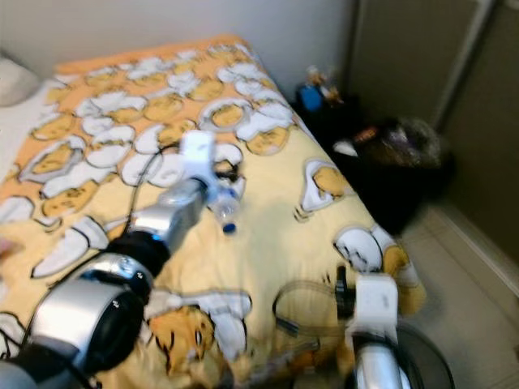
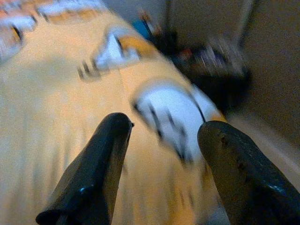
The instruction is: Clean up the room
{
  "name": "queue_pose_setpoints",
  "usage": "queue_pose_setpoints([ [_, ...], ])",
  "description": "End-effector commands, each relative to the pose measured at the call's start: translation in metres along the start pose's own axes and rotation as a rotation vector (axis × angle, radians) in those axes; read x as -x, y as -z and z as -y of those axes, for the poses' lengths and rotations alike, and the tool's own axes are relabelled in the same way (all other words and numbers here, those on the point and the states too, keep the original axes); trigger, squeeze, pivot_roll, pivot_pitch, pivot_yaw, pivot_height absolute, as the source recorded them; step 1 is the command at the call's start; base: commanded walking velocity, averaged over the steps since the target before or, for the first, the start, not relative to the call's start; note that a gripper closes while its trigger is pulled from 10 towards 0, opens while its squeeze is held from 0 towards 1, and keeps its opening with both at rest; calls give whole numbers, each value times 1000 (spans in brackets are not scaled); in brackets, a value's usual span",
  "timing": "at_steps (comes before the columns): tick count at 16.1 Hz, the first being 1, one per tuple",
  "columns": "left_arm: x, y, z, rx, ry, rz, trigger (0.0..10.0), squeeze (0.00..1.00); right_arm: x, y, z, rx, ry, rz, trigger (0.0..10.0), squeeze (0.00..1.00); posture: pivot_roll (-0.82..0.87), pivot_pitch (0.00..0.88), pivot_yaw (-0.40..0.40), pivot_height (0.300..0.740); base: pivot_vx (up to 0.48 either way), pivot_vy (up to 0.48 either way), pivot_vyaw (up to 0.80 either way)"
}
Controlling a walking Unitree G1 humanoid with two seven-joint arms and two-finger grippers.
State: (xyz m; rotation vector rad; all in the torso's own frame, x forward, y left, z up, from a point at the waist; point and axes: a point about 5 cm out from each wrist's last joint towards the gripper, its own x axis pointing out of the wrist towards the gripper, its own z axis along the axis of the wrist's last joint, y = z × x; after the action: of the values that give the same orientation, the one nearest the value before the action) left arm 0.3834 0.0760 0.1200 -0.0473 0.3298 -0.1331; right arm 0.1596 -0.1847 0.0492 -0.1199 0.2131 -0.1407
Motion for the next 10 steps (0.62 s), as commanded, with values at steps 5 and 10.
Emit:
queue_pose_setpoints([
  [5, 0, 9, 18, 57, 26, -30, 10000, 0, 45, -13, -7, 1, -17, -33, 10000, 0, -477, 249, 125, 725, 0, 0, 0],
  [10, 1, 16, 5, 63, -143, -39, 10000, 0, 79, -19, -9, 2, -34, -94, 10000, 0, -519, 319, 120, 725, 0, 0, 0],
])
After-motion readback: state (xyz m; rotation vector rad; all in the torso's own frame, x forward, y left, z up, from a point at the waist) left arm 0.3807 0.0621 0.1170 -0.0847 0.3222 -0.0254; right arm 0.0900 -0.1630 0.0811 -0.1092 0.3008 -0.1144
